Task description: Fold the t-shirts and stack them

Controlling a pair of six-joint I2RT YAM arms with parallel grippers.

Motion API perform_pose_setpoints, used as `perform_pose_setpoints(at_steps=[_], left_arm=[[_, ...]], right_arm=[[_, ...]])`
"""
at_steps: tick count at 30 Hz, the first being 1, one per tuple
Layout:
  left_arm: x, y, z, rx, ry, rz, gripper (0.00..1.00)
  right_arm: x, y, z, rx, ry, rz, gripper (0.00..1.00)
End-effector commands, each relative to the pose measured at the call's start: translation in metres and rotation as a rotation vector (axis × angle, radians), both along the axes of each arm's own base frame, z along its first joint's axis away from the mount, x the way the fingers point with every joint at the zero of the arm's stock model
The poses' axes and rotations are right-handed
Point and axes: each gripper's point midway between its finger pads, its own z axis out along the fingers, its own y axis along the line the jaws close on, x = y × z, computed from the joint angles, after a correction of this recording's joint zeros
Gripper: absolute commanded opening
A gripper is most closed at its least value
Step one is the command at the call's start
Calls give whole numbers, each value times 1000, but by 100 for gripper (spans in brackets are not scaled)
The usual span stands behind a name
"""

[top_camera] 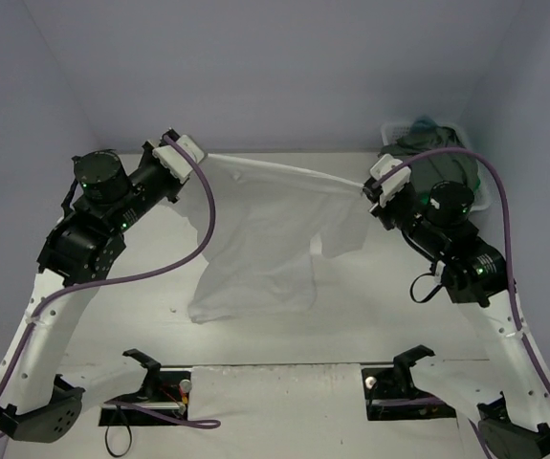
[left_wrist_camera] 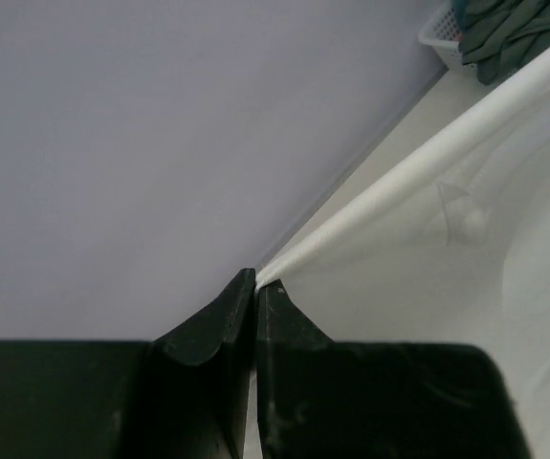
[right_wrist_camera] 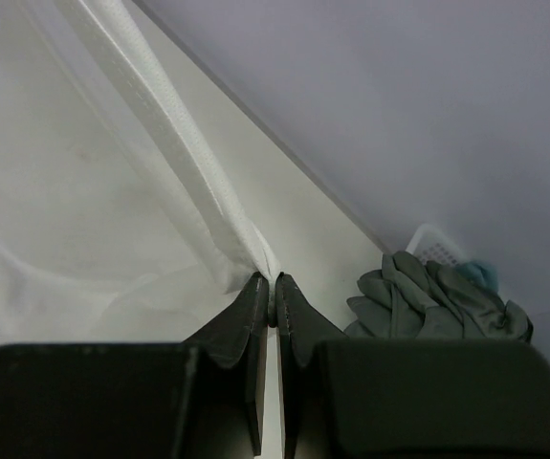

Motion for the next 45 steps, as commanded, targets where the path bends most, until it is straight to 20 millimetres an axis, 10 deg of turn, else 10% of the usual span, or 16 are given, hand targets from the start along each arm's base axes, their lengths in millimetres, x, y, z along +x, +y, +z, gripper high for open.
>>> perform_pose_setpoints(at_steps=[1,13,27,39,45], left_arm=[[-16,9,33,-36,-64,-9,0],[-66,19,98,-99,-143,-84,0],[-135,3,94,-173,-71,-338,0],[38,-26,-16,62,27,-114,0],[154,-28,-9,30,-52,34,0]], right_arm=[[-10,-9,39,26,-86,3,0],[-54,-18,125,186,-208,69,0],[-65,-15,106,245,-136,118,0],[82,-5,9,112,60,28,0],[165,4,8,148,53,-28,0]])
